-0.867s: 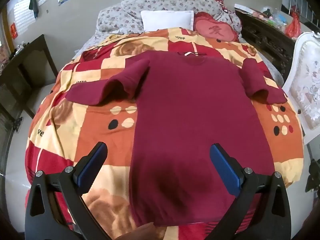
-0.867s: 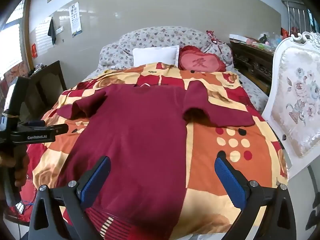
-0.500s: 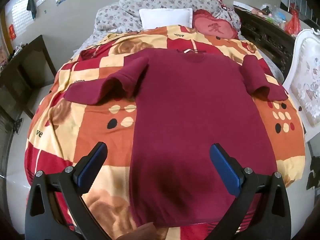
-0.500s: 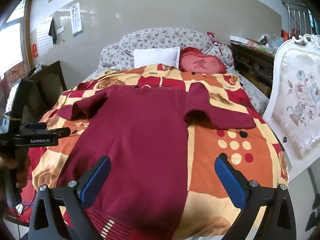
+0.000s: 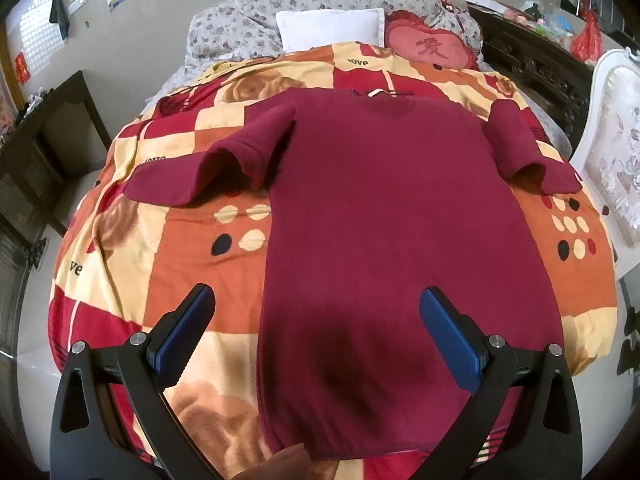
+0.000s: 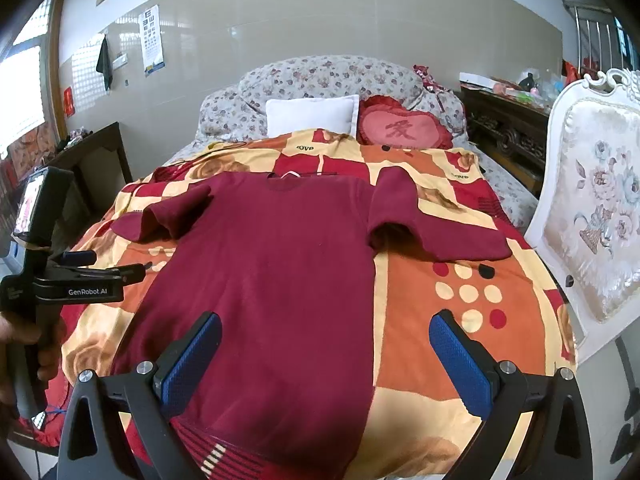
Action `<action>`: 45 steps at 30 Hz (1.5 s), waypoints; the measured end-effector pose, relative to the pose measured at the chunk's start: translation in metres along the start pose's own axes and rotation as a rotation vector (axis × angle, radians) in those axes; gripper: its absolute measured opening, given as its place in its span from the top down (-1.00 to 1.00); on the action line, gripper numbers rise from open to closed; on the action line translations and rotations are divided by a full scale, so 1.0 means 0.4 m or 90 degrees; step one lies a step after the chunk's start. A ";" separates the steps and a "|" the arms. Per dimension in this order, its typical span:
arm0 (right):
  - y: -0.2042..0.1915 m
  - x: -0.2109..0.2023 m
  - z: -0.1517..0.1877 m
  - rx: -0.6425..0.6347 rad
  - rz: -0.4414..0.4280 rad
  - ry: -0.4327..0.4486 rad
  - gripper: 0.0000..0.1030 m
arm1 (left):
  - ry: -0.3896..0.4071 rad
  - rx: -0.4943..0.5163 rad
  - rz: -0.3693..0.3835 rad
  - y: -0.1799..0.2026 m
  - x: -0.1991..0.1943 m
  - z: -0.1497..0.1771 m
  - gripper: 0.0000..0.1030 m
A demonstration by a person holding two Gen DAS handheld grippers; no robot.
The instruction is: Fold small clothes
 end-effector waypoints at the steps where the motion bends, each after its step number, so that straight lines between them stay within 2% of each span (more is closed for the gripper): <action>1: 0.000 0.001 0.001 0.001 0.000 0.000 -0.99 | 0.000 0.001 -0.001 0.001 0.001 0.000 -0.99; 17: -0.009 0.016 0.006 0.001 -0.007 -0.010 -0.99 | -0.019 0.000 -0.004 -0.005 0.029 0.018 -0.99; 28: -0.006 -0.009 -0.017 0.003 0.002 0.019 -0.99 | -0.005 -0.001 -0.004 -0.011 0.015 0.005 -0.99; 32: 0.012 -0.032 -0.029 0.008 0.020 0.043 -0.99 | 0.001 0.001 -0.006 -0.012 0.012 0.006 -0.99; 38: 0.036 -0.038 -0.036 0.016 0.037 0.048 -0.99 | 0.000 0.000 0.002 -0.010 0.012 0.006 -0.99; 41: 0.041 -0.062 -0.048 0.000 0.075 0.082 -0.99 | 0.033 0.017 -0.001 -0.005 -0.002 -0.002 -0.99; 45: 0.032 -0.126 -0.073 -0.026 0.127 0.170 -0.99 | 0.094 0.058 0.005 0.006 -0.023 -0.012 -0.99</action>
Point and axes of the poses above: each gripper's, at about its wrist camera, not at the fingertips, and x roughly the way its jaws point, y to its right, z to its underside, the point moved 6 cm from there along x, roughly the way its jaws point, and after that the axes turned 6 degrees about z, right-handed, at the moved point
